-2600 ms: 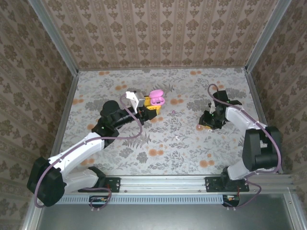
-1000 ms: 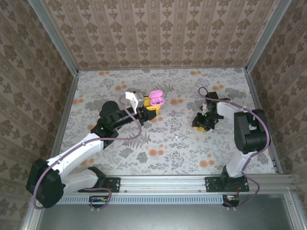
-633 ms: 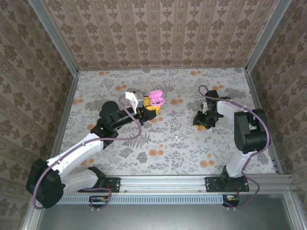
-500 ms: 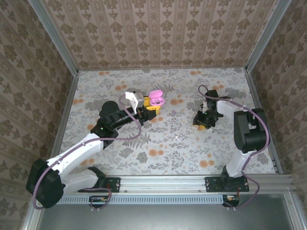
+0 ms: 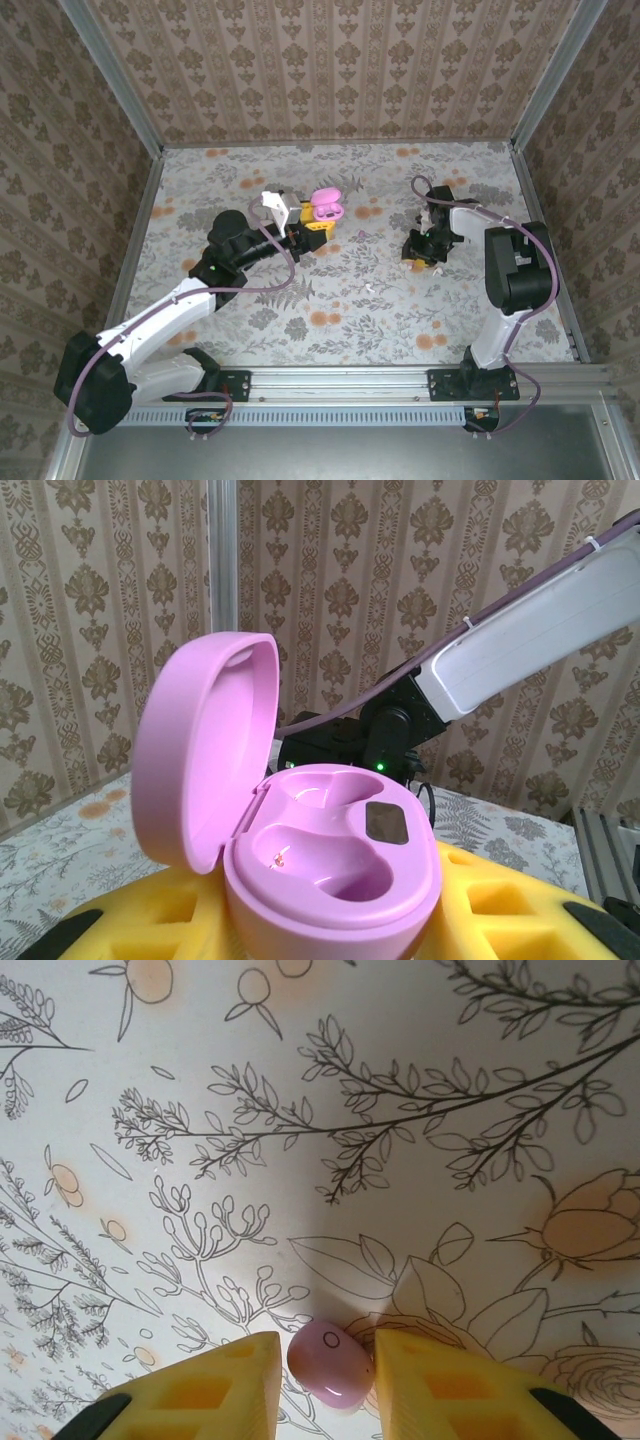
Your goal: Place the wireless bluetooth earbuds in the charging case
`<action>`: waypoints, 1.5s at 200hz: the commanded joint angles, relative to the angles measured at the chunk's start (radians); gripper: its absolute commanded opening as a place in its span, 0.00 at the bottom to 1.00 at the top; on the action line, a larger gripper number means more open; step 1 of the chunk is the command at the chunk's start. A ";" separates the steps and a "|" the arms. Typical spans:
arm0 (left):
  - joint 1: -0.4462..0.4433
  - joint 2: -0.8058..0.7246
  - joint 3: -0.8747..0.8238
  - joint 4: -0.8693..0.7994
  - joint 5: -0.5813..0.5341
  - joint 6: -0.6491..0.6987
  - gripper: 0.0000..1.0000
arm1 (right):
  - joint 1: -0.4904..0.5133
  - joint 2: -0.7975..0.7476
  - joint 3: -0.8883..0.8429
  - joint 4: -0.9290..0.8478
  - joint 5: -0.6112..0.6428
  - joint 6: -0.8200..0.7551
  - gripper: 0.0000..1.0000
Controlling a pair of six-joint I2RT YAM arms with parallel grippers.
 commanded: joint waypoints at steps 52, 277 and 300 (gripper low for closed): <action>-0.008 -0.003 0.031 -0.006 -0.006 0.024 0.39 | 0.008 0.031 0.028 -0.033 0.004 -0.022 0.30; -0.008 -0.037 0.009 -0.011 -0.013 0.029 0.39 | 0.105 -0.090 -0.057 0.018 -0.099 0.139 0.36; -0.007 -0.032 0.013 -0.012 -0.011 0.029 0.39 | 0.100 -0.117 -0.030 -0.058 -0.036 0.086 0.36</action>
